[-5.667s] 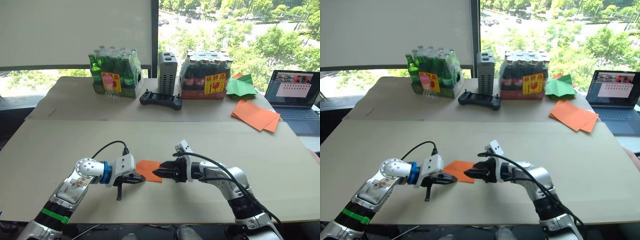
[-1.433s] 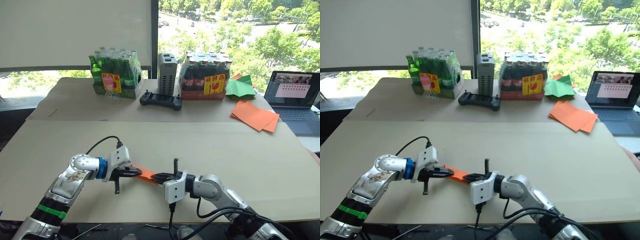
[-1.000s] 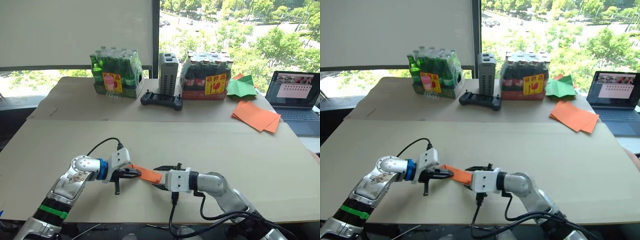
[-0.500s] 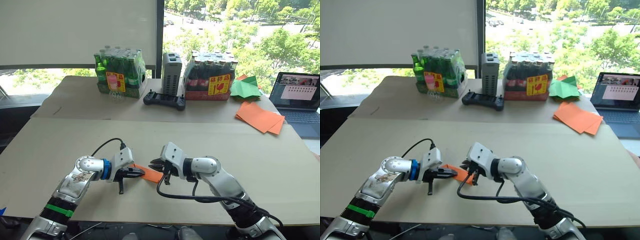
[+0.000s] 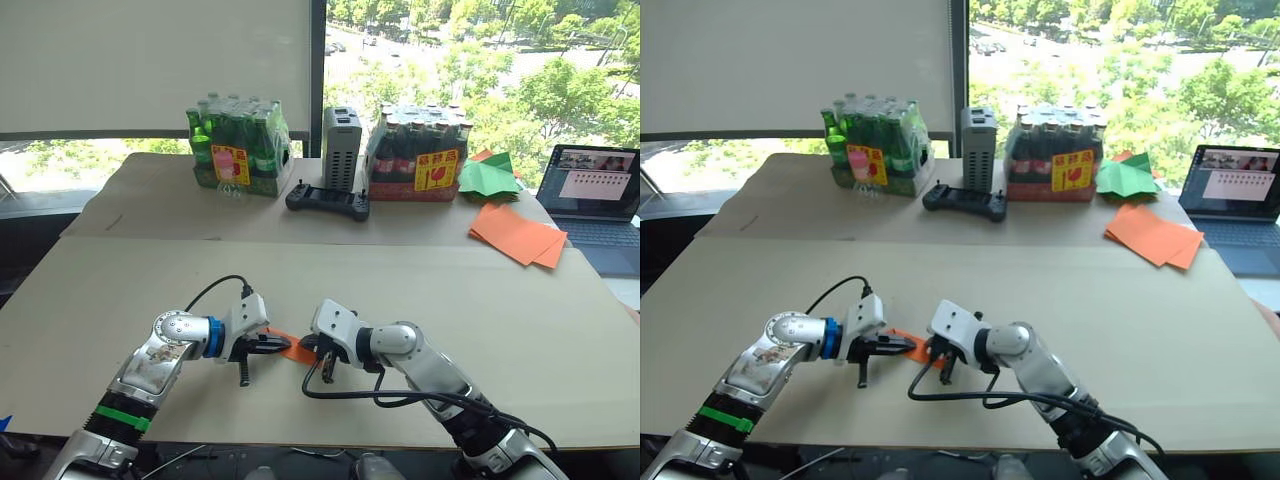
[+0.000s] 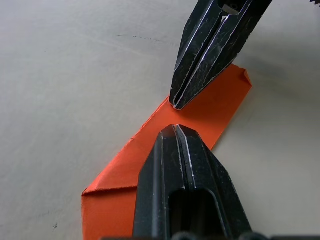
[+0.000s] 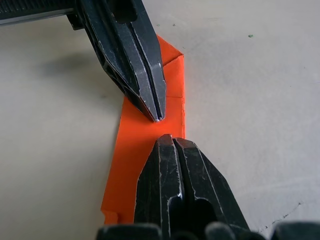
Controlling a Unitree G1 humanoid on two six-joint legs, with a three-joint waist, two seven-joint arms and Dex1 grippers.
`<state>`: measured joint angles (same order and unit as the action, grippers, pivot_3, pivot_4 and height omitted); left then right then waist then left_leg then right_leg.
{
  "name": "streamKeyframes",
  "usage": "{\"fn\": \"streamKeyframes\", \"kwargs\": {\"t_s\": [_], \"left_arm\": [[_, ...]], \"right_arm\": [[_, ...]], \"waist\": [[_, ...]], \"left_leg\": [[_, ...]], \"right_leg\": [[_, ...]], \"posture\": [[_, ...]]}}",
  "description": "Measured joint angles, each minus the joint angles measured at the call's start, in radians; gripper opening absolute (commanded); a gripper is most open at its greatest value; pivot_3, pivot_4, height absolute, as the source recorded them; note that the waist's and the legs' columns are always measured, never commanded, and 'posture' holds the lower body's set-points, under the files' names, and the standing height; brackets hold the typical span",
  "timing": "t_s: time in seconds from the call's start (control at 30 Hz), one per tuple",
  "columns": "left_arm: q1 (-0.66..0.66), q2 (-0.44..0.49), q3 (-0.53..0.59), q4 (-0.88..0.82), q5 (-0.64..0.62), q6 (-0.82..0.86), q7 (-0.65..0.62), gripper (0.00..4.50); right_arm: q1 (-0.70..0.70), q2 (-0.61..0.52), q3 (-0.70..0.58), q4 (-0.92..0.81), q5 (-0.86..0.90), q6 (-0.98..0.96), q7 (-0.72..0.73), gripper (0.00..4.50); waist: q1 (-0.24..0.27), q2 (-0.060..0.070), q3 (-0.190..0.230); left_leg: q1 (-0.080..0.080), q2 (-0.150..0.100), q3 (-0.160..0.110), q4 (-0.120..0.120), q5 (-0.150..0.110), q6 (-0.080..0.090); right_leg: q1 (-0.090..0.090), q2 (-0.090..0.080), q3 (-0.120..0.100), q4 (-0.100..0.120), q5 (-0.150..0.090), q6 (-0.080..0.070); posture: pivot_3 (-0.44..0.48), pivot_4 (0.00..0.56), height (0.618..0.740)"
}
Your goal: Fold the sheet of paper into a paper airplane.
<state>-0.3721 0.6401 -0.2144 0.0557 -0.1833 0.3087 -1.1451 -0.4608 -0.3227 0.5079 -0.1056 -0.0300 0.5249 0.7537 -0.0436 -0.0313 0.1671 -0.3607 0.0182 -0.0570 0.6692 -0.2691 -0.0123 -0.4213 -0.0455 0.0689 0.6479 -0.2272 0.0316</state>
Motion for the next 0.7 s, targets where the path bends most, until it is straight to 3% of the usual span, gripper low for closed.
{"fn": "streamKeyframes", "kwargs": {"t_s": [0.7], "left_arm": [[-0.042,-0.019,-0.039,0.09,0.042,-0.1,0.006,0.0]], "right_arm": [[-0.005,-0.02,0.032,-0.022,-0.009,0.049,0.001,0.01]], "waist": [[0.001,0.006,-0.009]], "left_leg": [[0.005,0.0,0.0,-0.001,0.0,0.0]], "right_leg": [[0.006,0.0,0.0,-0.001,-0.001,0.002]], "posture": [[0.0,0.15,0.733]]}}
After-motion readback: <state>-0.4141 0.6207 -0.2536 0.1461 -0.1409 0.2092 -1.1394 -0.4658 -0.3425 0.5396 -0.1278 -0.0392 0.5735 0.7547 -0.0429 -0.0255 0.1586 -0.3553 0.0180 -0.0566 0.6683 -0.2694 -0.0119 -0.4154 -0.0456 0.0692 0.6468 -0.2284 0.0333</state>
